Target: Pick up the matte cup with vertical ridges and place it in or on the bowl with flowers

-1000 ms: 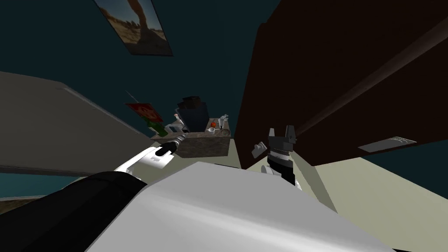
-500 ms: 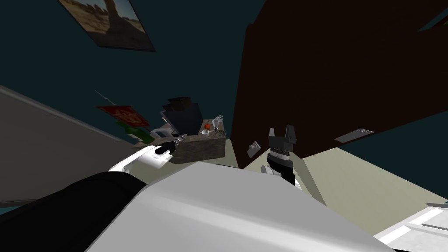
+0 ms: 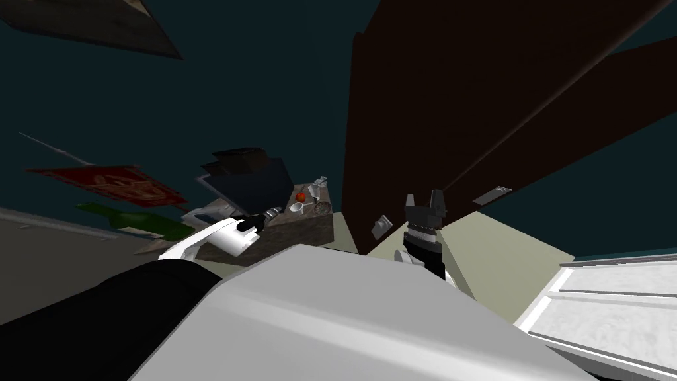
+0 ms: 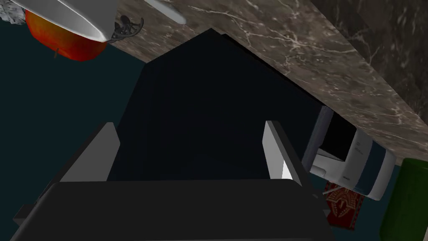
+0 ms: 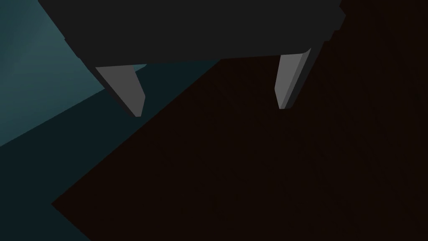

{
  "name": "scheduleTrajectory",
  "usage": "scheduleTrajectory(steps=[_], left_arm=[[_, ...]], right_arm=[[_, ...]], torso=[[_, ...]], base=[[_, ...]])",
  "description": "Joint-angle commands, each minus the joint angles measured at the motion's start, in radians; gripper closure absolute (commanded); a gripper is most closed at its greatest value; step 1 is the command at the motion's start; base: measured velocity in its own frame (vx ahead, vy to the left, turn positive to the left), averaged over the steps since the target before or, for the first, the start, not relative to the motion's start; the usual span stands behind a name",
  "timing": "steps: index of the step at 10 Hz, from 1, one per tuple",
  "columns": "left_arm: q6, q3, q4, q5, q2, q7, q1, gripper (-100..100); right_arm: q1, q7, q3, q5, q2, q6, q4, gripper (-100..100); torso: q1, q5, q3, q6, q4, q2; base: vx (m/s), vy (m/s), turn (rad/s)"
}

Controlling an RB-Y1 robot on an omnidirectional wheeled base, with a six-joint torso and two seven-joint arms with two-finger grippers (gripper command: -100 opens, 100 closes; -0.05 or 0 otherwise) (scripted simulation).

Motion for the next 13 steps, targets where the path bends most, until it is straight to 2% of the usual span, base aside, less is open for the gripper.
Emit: scheduleTrajectory(steps=[1, 4, 5, 6, 7, 8, 12, 13], left_arm=[[0.038, -0.008, 0.0, 0.028, 0.022, 0.0, 0.003, -100], [0.079, -0.029, 0.001, 0.063, 0.039, -0.002, 0.016, -100], [0.094, -0.045, 0.006, 0.078, 0.041, -0.003, 0.027, -100], [0.082, -0.027, -0.003, 0.074, 0.041, -0.003, 0.03, -100], [0.086, -0.028, -0.003, 0.076, 0.042, -0.003, 0.032, 0], [0.067, -0.038, 0.028, 0.072, 0.031, -0.008, 0.021, -100], [0.022, -0.06, 0.102, 0.062, 0.005, -0.022, -0.002, -100], [0.034, -0.056, 0.089, 0.065, 0.011, -0.019, -0.001, -100]], right_arm=[[0.0, 0.0, 0.0, 0.0, 0.0, 0.0, 0.0, 0], [0.0, 0.0, 0.0, 0.0, 0.0, 0.0, 0.0, 0], [0.0, 0.0, 0.0, 0.0, 0.0, 0.0, 0.0, 0], [0.0, 0.0, 0.0, 0.0, 0.0, 0.0, 0.0, 0], [0.0, 0.0, 0.0, 0.0, 0.0, 0.0, 0.0, 0], [0.0, 0.0, 0.0, 0.0, 0.0, 0.0, 0.0, 0], [0.0, 0.0, 0.0, 0.0, 0.0, 0.0, 0.0, 0], [0.0, 0.0, 0.0, 0.0, 0.0, 0.0, 0.0, 0]], torso=[[0.0, 0.0, 0.0, 0.0, 0.0, 0.0], [0.001, 0.0, 0.002, 0.0, 0.001, 0.003], [0.002, 0.001, 0.002, -0.001, 0.001, 0.003], [0.002, 0.001, 0.002, -0.001, 0.001, 0.004], [0.002, 0.0, 0.004, -0.001, 0.002, 0.007], [0.002, 0.001, 0.005, -0.001, 0.002, 0.009], [0.004, 0.001, 0.006, -0.001, 0.002, 0.01], [0.004, 0.001, 0.006, -0.001, 0.002, 0.01]], base=[[0.113, -0.046, -0.227], [0.103, -0.016, -0.169], [0.092, -0.003, -0.158], [0.038, -0.001, -0.028], [0.008, 0.0, 0.005], [0.006, 0.01, -0.043], [0.008, 0.027, -0.046], [0.001, 0.01, -0.009]])
